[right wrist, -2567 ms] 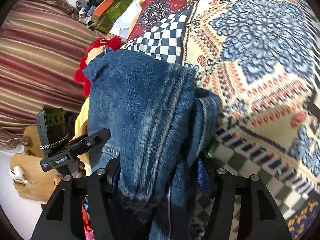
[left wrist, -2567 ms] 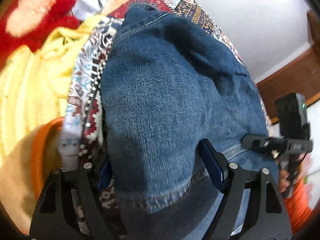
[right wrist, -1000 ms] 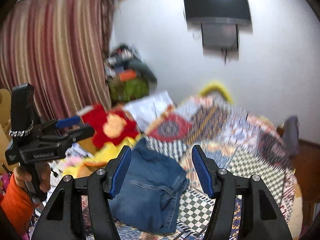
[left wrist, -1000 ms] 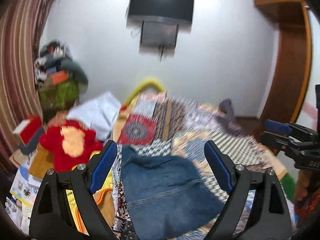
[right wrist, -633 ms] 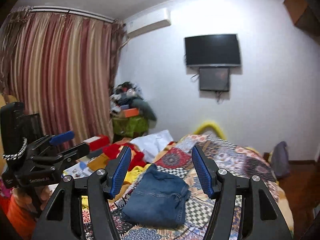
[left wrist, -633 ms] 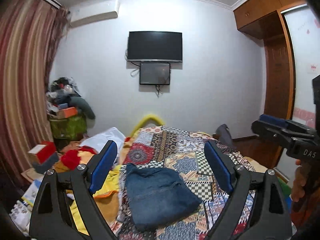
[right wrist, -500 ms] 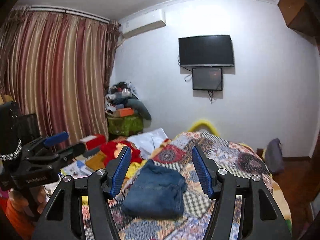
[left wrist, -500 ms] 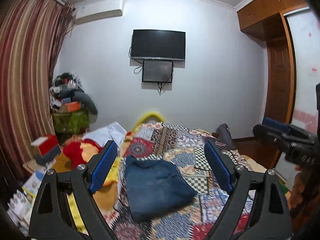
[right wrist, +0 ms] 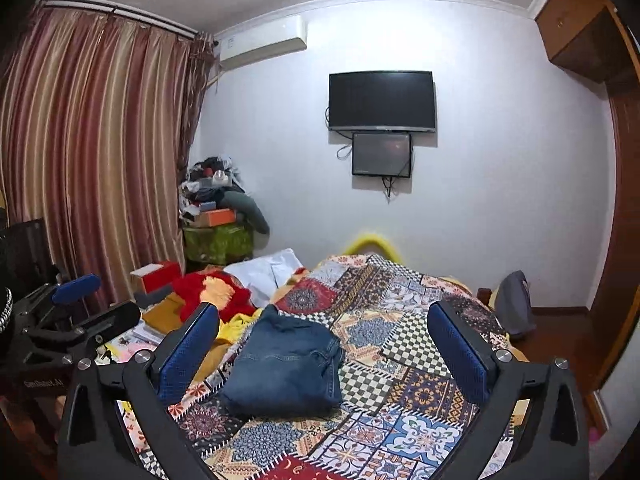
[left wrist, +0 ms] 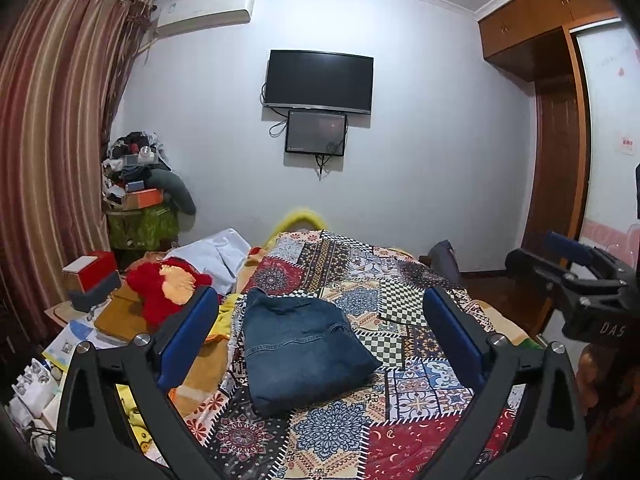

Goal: Fold large clothes

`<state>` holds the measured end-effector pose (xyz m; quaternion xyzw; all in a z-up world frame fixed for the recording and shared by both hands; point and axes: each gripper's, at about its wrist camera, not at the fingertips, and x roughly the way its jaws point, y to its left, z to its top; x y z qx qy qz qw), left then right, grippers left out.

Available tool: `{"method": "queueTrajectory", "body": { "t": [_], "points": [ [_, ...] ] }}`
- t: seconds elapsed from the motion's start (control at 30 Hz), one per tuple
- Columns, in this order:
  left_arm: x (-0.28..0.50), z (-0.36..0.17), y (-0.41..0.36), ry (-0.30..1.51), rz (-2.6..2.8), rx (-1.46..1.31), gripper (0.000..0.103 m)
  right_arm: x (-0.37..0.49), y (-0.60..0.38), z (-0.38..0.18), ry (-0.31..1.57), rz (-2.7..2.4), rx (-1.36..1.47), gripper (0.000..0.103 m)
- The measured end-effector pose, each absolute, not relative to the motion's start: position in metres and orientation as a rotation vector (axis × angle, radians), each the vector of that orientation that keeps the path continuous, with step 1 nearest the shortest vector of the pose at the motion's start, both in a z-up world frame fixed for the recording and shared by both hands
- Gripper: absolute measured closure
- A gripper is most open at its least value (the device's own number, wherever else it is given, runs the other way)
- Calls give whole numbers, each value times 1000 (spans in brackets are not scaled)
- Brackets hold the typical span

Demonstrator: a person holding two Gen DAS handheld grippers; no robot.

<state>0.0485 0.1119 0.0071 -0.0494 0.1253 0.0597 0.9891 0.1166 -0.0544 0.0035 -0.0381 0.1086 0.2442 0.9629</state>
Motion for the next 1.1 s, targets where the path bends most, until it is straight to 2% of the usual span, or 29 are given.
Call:
{"method": "queueTrajectory", "body": {
  "t": [1.1],
  "points": [
    [55, 3, 123, 262, 130, -132, 0, 132, -55, -6, 277, 510, -41, 0]
  ]
}}
